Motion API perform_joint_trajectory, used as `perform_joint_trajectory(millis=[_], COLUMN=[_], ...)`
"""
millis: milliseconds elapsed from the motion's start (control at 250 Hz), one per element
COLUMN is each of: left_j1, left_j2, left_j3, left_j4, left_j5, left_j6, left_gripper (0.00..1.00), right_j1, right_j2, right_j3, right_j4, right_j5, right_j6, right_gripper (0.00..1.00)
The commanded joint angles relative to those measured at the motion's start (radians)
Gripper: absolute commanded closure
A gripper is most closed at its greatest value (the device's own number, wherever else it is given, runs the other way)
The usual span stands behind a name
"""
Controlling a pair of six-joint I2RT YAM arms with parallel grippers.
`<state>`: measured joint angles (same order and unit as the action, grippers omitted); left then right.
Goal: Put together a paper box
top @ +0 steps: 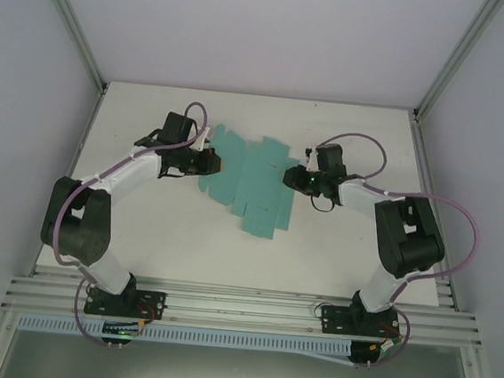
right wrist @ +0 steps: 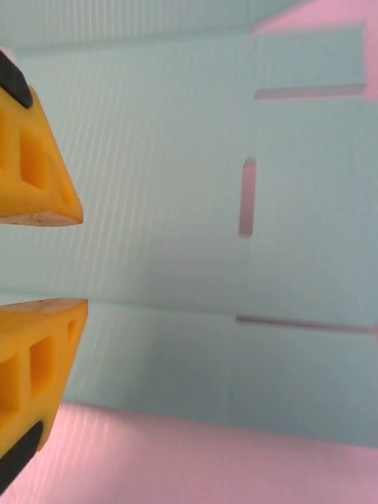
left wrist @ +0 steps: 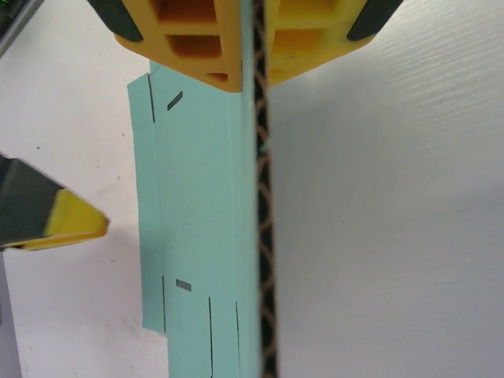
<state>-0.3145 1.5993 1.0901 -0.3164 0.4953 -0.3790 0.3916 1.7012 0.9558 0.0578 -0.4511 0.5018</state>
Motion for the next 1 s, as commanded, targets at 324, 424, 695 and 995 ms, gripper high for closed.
perform_joint_trajectory(millis=[324, 424, 695, 995], left_j1=[-0.043, -0.055, -0.131, -0.178], left_j2=[-0.04, -0.044, -0.032, 0.027], left_j3=[-0.026, -0.004, 0.108, 0.189], left_j4=[-0.012, -0.019, -0.079, -0.054], left_j5=[-0.13, -0.123, -0.141, -0.102], left_j6=[-0.022, -0.033, -0.043, -0.07], left_gripper=[1.0, 1.0, 1.0, 1.0], right_j1=[0.146, 0.152, 0.184, 0.202], right_j2=[0.263, 0.298, 0.371, 0.396], right_j3=[0.2, 0.224, 0.269, 0.246], right_j4=[0.048, 0.005, -0.148, -0.121], right_j5=[-0.098, -0.066, 0.059, 0.071], right_j6=[0.123, 0.108, 0.065, 0.085], right_gripper=[0.91, 0.92, 0.93, 0.94])
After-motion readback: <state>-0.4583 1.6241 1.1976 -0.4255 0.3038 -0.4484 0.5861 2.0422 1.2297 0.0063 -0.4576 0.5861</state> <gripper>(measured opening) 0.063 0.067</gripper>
